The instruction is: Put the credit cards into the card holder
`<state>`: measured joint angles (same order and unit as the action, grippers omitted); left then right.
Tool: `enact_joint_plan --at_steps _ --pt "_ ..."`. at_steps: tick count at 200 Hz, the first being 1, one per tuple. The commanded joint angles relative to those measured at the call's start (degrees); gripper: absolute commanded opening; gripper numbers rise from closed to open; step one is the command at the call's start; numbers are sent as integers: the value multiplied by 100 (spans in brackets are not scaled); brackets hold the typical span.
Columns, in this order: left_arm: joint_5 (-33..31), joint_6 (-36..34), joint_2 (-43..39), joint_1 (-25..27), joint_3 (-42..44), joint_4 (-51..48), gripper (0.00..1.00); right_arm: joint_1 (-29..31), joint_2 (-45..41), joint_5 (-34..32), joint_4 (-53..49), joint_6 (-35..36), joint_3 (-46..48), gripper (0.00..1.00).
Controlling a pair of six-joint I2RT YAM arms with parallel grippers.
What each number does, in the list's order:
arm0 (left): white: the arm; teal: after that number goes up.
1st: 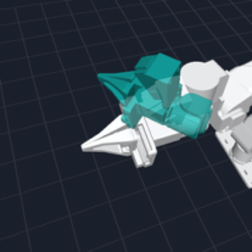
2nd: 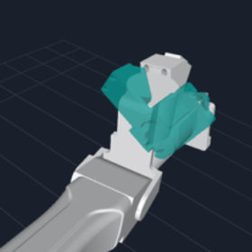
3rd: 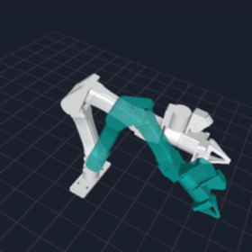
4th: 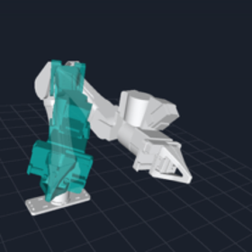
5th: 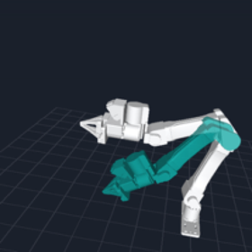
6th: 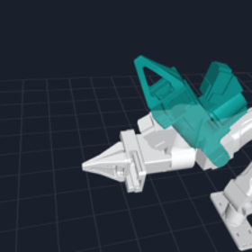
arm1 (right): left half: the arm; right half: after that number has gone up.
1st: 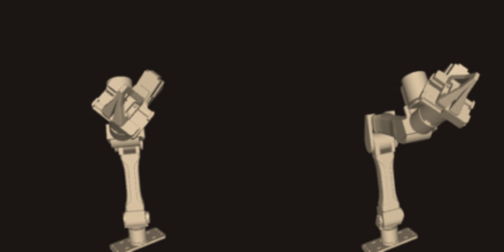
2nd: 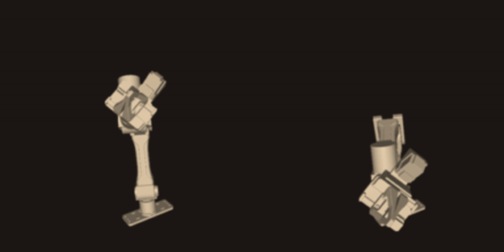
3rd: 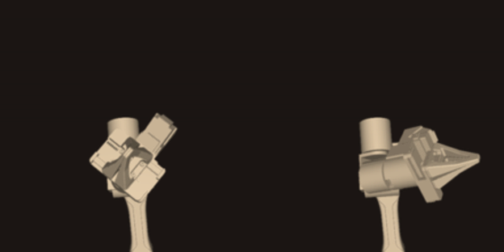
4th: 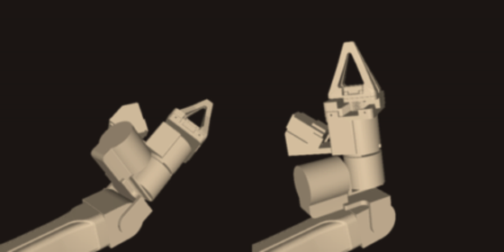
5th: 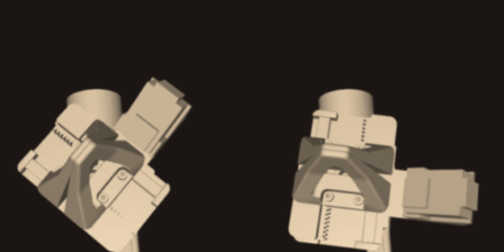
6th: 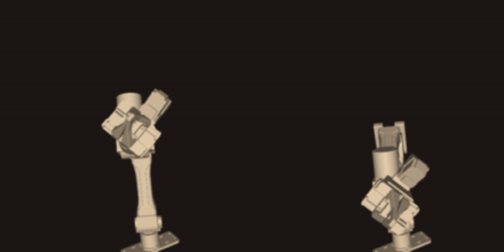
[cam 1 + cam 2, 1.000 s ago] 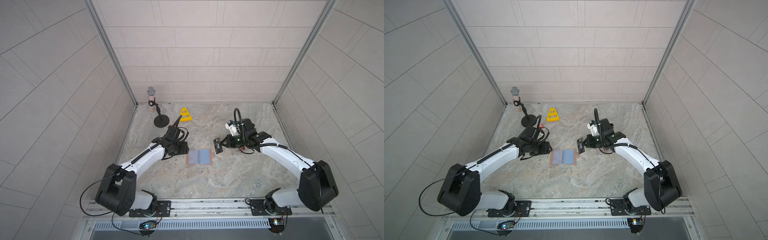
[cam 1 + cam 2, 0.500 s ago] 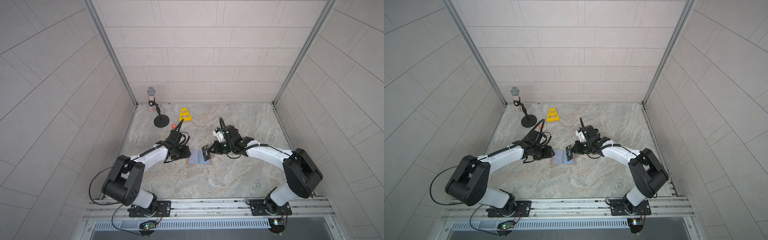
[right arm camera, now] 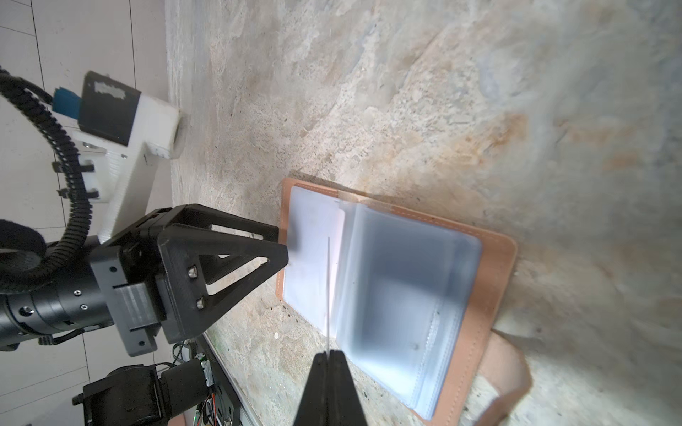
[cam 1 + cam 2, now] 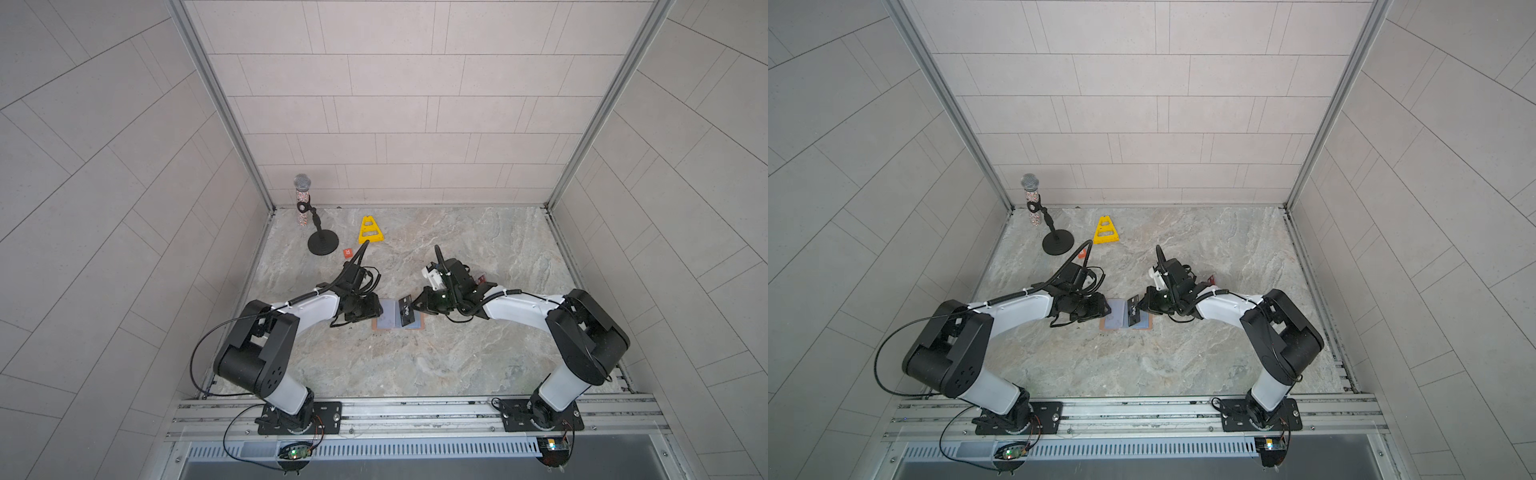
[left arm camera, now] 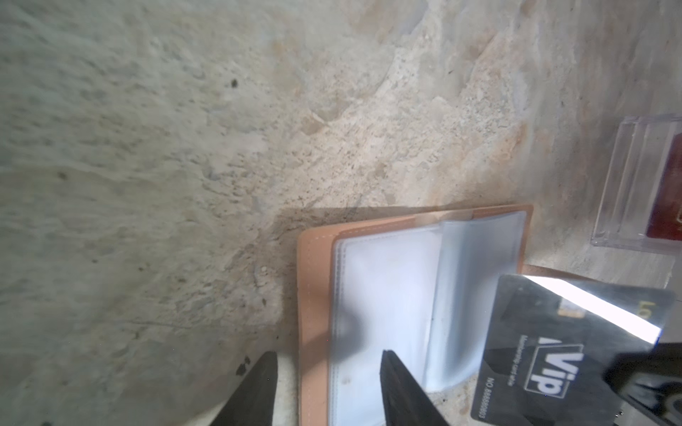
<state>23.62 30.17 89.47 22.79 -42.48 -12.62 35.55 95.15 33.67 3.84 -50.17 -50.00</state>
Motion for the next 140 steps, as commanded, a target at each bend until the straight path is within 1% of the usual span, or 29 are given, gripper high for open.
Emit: enact_joint_plan --at_steps 1,64,140 --pt "51 30 28 -8 135 18 48 48 163 -36 211 -153 -10 0" --pt "125 63 65 9 258 127 41 66 416 8 453 -282 21 0" --pt "196 85 150 18 293 164 37 75 670 69 750 -440 87 0"
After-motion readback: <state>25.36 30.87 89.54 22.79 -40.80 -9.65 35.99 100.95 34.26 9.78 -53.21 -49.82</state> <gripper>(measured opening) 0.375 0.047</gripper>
